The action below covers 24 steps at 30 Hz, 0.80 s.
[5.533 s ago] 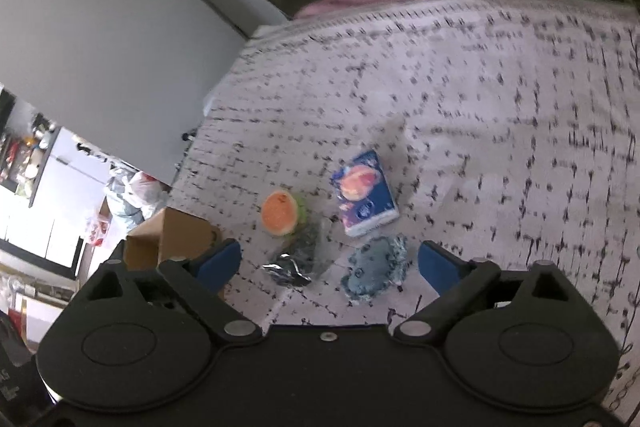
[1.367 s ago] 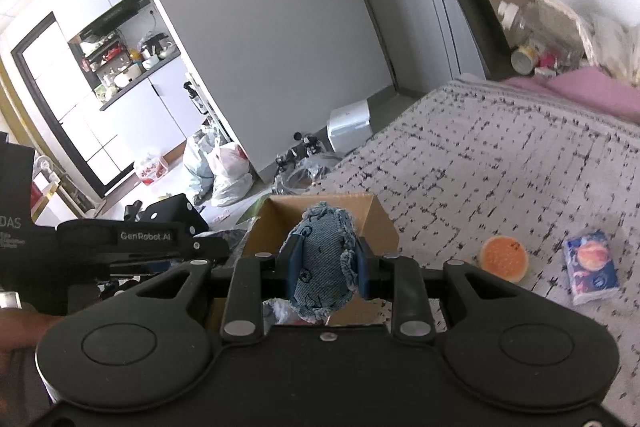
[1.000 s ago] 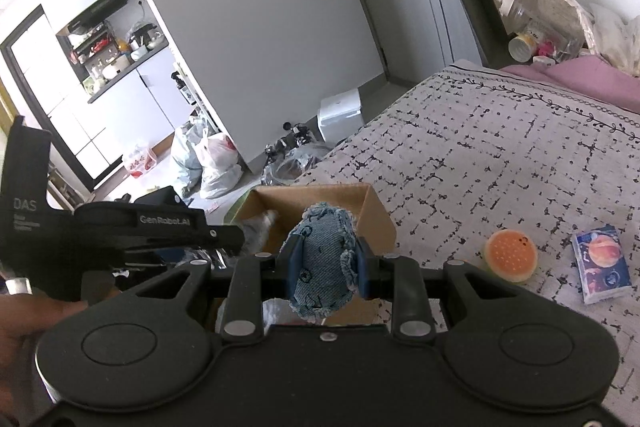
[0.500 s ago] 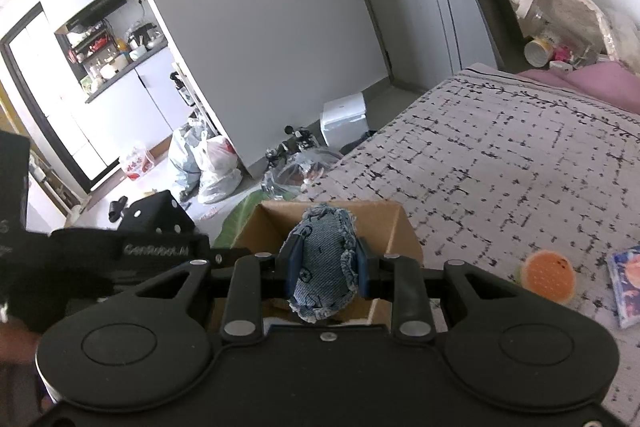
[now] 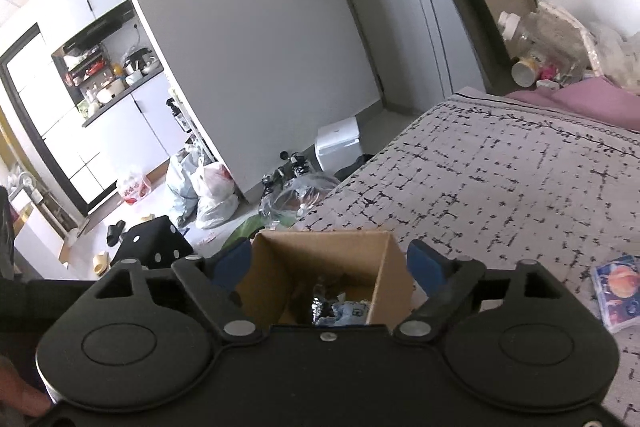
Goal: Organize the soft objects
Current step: 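Open the left gripper over the box while the right gripper releases the octopus into it, then move the left gripper to the burger plush while the right gripper moves to the planet tissue pack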
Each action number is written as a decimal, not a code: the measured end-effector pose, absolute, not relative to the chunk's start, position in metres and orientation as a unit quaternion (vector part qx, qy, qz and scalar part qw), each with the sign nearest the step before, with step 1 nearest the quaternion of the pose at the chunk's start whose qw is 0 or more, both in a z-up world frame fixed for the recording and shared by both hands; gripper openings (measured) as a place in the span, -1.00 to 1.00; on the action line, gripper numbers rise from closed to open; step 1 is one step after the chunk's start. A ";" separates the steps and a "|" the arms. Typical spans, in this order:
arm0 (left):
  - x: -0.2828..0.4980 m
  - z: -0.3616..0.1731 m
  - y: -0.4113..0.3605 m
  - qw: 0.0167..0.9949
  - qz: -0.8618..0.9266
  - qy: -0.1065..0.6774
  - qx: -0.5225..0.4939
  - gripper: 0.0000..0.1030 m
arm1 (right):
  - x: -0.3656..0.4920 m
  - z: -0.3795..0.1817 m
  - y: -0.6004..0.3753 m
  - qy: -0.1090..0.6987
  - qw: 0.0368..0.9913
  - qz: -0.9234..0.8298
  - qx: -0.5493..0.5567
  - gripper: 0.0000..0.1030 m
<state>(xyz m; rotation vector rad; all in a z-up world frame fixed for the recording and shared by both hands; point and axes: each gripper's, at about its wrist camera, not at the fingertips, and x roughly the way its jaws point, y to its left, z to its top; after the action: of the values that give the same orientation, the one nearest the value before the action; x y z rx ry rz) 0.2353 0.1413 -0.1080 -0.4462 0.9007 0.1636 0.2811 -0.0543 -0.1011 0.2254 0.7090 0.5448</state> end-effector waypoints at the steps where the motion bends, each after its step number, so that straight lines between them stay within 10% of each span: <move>1: 0.234 -0.107 0.141 0.872 0.079 0.433 -0.213 0.78 | 0.281 -0.100 -0.056 0.345 0.895 0.260 0.109 0.66; 24: 0.223 -0.071 0.079 0.889 0.083 0.411 -0.183 1.00 | 0.273 -0.074 -0.130 0.347 0.899 0.238 0.119 1.00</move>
<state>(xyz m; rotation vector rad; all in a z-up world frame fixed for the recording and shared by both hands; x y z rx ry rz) 0.2232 0.0793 -0.0712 -0.3807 0.8548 0.1720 0.2734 -0.1305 -0.0744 0.2469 0.7177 0.4926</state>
